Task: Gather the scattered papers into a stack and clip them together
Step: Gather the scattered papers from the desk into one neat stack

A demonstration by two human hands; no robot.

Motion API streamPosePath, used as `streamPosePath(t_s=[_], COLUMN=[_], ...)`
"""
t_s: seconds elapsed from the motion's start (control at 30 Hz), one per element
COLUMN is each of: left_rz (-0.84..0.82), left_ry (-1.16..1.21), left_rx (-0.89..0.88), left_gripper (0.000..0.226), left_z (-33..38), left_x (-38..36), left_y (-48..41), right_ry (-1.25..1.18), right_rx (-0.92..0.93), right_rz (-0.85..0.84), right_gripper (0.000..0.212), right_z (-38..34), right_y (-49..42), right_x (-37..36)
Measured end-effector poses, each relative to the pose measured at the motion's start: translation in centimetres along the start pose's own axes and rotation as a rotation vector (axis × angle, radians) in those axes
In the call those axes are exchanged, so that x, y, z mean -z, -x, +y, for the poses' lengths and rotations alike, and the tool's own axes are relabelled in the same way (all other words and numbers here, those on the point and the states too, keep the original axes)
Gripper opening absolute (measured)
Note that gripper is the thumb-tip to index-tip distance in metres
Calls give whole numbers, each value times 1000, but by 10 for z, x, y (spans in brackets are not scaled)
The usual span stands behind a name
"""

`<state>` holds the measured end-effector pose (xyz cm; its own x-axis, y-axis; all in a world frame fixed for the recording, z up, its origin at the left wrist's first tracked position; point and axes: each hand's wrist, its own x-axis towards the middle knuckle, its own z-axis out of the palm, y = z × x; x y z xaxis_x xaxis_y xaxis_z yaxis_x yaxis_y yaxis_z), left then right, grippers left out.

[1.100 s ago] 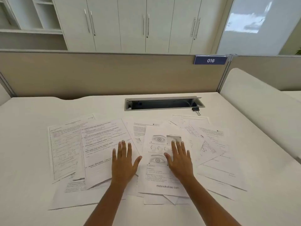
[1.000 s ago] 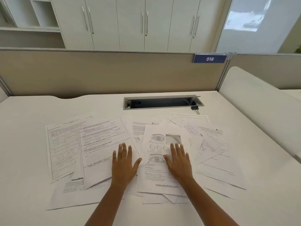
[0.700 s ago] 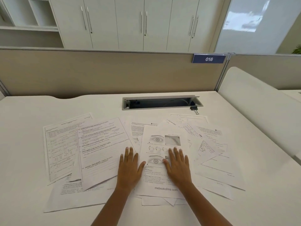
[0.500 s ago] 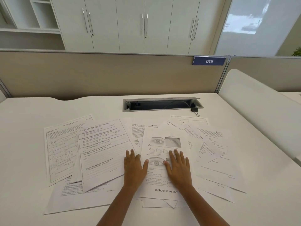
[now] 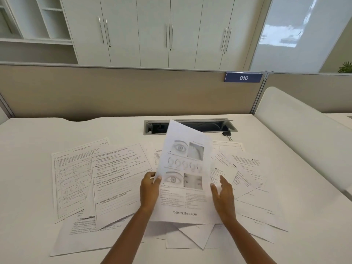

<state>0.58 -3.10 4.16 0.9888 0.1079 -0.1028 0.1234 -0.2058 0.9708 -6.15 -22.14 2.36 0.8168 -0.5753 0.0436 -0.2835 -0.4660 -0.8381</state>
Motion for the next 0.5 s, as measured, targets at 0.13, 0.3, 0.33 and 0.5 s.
streamPosePath(t_s=[0.13,0.3,0.33,0.5], left_rz=[-27,-68,-85,-393], left_ry=[175,16,-137,-1059], left_rx=[60,-32,-103,-237], left_gripper=[18,20,24,84], left_z=[7,3,-1,-25], left_x=[8,22,28,62], left_y=[0,0,-1,-1], right_ry=[-201,-344,-372,-517], right_rx=[-181,-181,-180,-305], right_rz=[-166,-243,-227,-121], right_gripper=[44,21,22,41], right_z=[-3,0,0,13], right_y=[-4,-5,-6,-21], right_x=[7,11,15,32])
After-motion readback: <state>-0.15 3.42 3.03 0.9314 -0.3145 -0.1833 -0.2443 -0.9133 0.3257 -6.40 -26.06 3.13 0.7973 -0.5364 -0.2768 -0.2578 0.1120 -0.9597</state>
